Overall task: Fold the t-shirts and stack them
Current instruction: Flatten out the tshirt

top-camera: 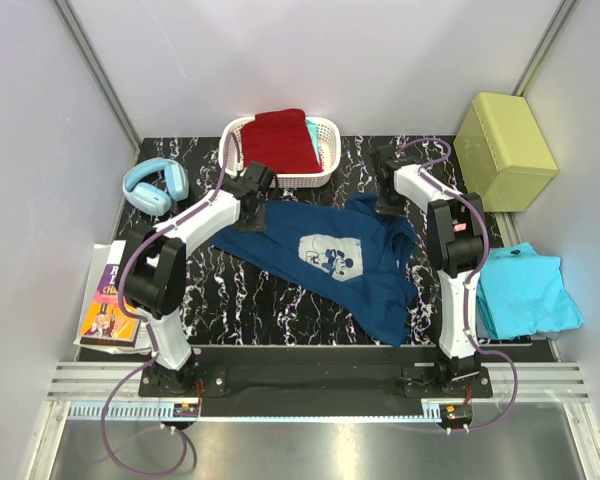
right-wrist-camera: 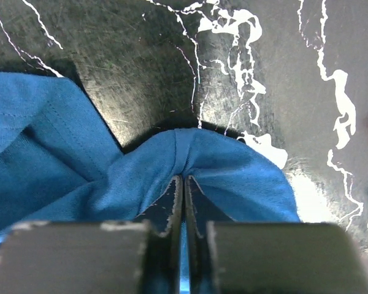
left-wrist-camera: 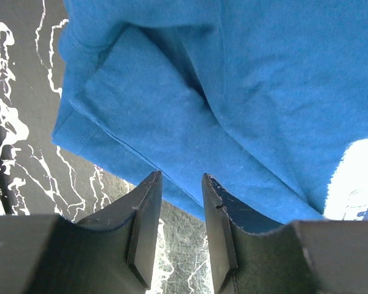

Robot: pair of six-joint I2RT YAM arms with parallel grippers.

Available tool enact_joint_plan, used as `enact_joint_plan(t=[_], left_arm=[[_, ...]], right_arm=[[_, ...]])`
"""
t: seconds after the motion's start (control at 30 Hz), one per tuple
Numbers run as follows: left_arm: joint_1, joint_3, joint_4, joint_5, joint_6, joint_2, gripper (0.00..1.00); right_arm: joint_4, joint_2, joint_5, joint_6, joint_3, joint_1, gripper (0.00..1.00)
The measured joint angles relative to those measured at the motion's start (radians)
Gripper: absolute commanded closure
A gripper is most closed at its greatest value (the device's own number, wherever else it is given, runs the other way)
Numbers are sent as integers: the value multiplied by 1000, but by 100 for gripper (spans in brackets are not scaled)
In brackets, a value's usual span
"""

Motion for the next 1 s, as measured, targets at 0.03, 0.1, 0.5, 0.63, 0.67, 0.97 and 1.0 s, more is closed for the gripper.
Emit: enact_joint_plan(t=[0.03,0.1,0.5,0.63,0.67,0.97,1.0], left_arm=[[-2,-4,-1,0,0,0,64],[-3,-8,-1,0,0,0,64],[-16,-15,8,1,0,-2,66],[-25,-39,10,2,0,-2,65],[-27,-44,10,3,0,-2,65],[-35,-51,11,12,0,-4,65],[-35,-51,11,13,0,-4,65]], right_arm=[[0,0,2,2,0,0,100],[0,0,5,4,0,0,100],[-13,-15,144,27,63,-16,100],[-43,-15,165,31,187,-48,100],[-48,-14,167,31,223,-56,100],[-87,84,180,30,516,-101,100],[-91,101,180,30,525,-106,100]])
